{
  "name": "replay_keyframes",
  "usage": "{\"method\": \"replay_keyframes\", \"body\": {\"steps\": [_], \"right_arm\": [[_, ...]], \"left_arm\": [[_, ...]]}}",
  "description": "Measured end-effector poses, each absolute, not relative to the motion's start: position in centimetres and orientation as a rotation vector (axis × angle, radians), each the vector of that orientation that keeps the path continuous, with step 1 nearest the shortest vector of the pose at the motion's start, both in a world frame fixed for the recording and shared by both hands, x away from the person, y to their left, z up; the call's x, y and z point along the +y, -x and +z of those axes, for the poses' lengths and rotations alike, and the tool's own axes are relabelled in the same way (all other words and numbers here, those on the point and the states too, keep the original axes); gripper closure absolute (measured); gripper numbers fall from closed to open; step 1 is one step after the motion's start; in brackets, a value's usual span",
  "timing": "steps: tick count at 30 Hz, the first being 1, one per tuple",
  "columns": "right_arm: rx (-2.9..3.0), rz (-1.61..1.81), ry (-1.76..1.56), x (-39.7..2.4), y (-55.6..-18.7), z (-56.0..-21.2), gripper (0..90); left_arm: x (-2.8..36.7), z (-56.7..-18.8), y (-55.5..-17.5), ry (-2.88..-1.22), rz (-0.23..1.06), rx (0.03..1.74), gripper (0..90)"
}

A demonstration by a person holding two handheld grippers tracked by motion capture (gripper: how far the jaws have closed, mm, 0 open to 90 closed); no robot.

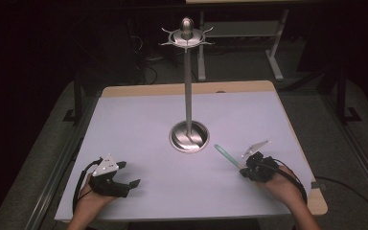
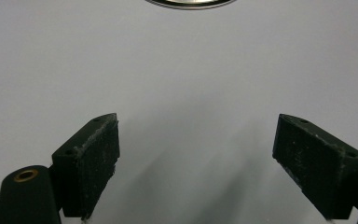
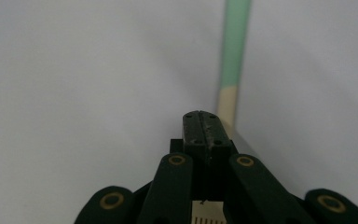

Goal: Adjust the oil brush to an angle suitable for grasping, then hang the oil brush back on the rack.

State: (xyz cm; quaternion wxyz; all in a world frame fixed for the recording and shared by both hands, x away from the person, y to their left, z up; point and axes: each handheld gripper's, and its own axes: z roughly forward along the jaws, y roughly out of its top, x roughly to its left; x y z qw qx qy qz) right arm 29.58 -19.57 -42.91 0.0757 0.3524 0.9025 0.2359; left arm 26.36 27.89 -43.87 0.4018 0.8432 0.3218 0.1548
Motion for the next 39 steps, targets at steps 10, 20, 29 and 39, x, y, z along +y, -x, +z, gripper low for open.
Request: {"method": "replay_keyframes", "body": {"steps": [10,20,29,39], "right_arm": [[2.68,0.785,-1.113,-20.9,-30.3,-42.7,90.0],[2.641,0.854,-1.139,-21.2,-30.8,-41.8,87.9],[2.648,0.864,-1.14,-21.2,-31.8,-40.7,83.9],[2.731,0.745,-1.112,-20.1,-33.9,-39.4,77.0]], "left_arm": [[27.8,-44.0,-26.4,-2.134,0.381,0.818,14.3],[27.8,-43.9,-26.4,-2.133,0.38,0.821,14.2],[27.7,-43.9,-26.4,-2.132,0.38,0.813,14.2],[27.5,-43.9,-26.4,-2.134,0.367,0.805,14.3]]}}
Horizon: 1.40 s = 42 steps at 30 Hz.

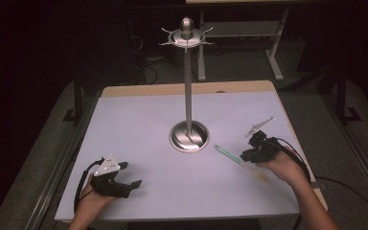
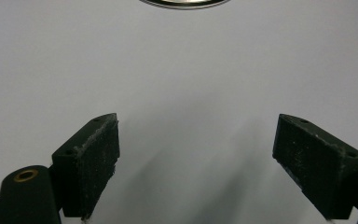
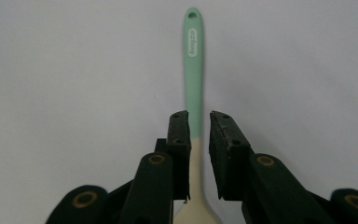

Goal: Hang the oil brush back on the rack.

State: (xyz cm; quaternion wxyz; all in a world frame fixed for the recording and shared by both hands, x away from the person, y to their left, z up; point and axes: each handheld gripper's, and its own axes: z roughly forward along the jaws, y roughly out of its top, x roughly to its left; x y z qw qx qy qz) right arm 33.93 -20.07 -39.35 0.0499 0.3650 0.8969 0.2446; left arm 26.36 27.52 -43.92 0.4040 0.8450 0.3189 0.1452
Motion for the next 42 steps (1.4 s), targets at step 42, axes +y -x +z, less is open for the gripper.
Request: {"method": "replay_keyframes", "body": {"steps": [42], "right_arm": [[2.933,0.199,-1.042,-12.6,-39.2,-41.7,76.3]], "left_arm": [[27.3,-44.1,-26.4,-2.148,0.351,0.793,14.2]]}}
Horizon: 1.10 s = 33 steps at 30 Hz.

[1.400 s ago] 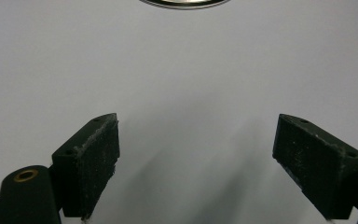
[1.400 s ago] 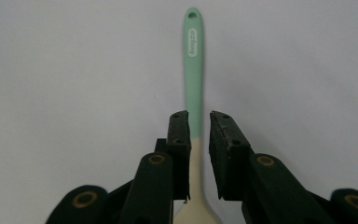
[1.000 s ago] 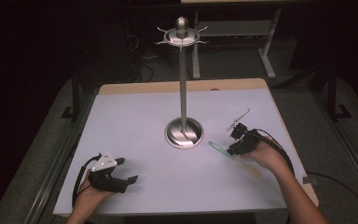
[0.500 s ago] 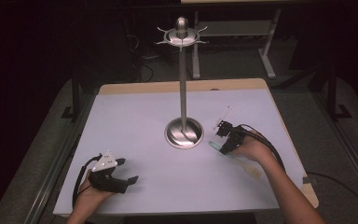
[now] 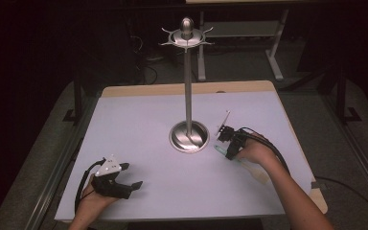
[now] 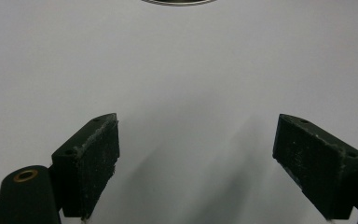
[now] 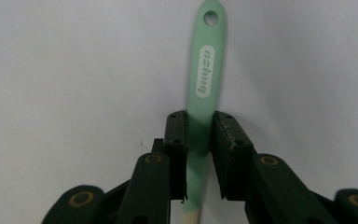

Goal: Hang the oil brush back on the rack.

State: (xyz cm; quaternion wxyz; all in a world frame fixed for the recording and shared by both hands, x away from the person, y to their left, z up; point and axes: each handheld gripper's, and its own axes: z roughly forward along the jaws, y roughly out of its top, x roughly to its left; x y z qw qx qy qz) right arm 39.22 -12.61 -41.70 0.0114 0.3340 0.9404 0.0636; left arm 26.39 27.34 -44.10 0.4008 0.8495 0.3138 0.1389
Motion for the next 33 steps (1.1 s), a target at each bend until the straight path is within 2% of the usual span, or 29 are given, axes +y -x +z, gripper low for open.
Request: {"method": "replay_keyframes", "body": {"steps": [18,33], "right_arm": [[2.905,0.301,-1.072,-13.7,-39.3,-41.1,78.2],[2.724,0.777,-1.116,-17.3,-38.0,-37.4,78.3]], "left_arm": [[27.4,-44.0,-26.3,-2.139,0.353,0.799,14.2],[27.4,-44.0,-26.3,-2.135,0.351,0.803,14.2]]}}
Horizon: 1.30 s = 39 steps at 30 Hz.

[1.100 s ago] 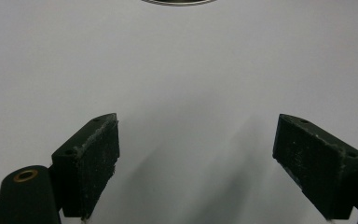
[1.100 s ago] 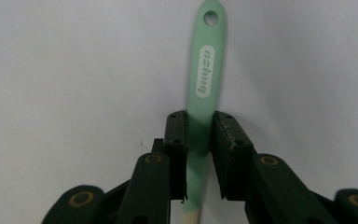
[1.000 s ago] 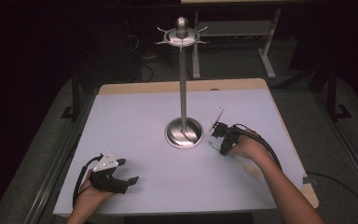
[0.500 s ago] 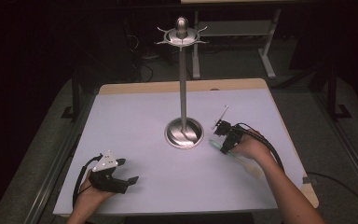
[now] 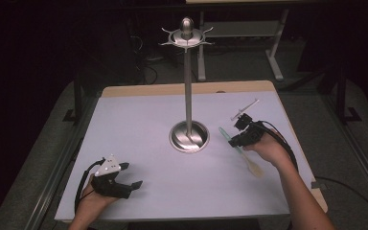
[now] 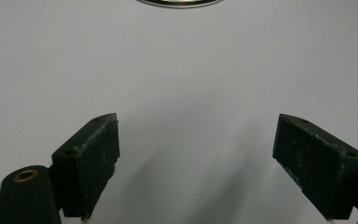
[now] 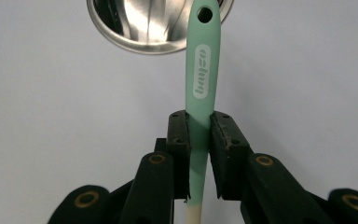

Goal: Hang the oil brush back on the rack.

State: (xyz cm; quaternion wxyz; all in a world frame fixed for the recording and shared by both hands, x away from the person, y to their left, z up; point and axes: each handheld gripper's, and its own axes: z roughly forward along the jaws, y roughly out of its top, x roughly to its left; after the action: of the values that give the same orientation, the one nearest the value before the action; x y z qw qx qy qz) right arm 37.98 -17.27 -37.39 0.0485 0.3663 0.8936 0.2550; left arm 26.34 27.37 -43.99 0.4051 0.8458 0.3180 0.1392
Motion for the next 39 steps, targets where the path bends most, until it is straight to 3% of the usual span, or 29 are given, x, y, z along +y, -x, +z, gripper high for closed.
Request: {"method": "replay_keyframes", "body": {"steps": [12,39], "right_arm": [[2.493,1.157,-1.104,-20.4,-35.8,-35.9,78.3],[2.246,1.508,-1.001,-23.2,-34.0,-33.2,78.2]], "left_arm": [[27.3,-44.0,-26.3,-2.137,0.352,0.804,14.2],[27.2,-44.0,-26.3,-2.136,0.35,0.797,14.2]]}}
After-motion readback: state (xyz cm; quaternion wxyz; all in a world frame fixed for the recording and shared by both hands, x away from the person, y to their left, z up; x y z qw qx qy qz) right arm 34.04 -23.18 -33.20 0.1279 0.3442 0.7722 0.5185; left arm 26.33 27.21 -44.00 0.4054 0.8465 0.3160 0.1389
